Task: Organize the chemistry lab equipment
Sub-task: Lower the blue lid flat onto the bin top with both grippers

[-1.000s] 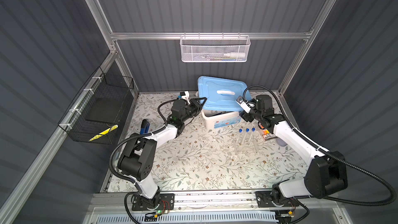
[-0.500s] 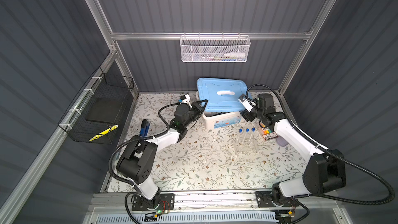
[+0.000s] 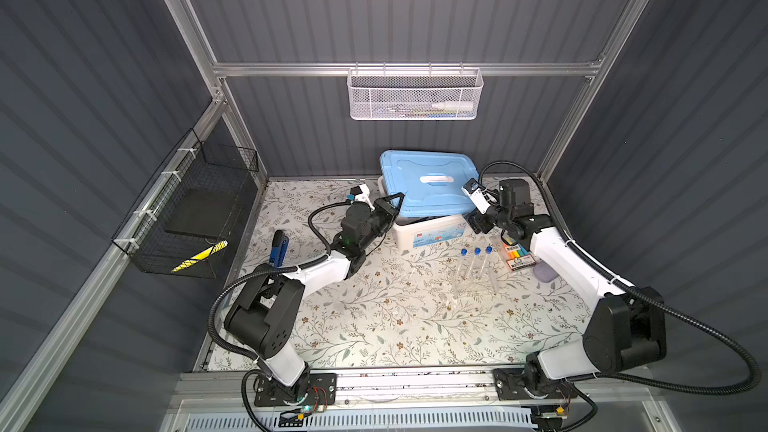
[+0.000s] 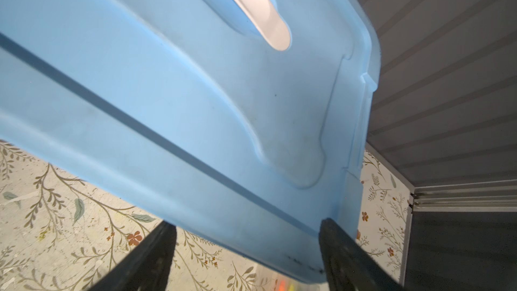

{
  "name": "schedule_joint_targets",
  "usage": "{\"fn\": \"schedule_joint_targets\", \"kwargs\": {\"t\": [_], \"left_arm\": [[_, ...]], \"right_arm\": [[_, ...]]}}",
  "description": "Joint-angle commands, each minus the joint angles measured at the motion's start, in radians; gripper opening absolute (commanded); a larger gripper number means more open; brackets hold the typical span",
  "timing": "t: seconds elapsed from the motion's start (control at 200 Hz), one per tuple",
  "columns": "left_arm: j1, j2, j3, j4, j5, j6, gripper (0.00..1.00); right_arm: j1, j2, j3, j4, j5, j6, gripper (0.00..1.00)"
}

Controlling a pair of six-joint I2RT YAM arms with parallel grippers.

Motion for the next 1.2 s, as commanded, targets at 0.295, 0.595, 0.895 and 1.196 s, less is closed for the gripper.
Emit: {"fn": "schedule_joint_targets", "kwargs": {"t": [0.295,0.595,0.895,1.196], "left_arm": [[-0.027,-0.003,-0.034,0.053,-0.092,0.015,0.22],[-0.030,-0.021,-0.064,0.064,-0.120,0.007,0.22],[-0.031,-0.047,-0.094,0.047,-0.136,0.007,0.23],[-0.031,-0.070,-0.100,-0.015,-0.142,0.027,0.24]], "right_arm": [[-0.037,-0.081,-0.034,-0.022,-0.095,0.094,0.85],[-0.147,-0.108,-0.007,-0.020,-0.197,0.304,0.85],[-0.229,-0.011,0.044,-0.019,-0.324,0.465,0.83],[-0.251,0.106,0.089,-0.003,-0.362,0.568,0.80]]}}
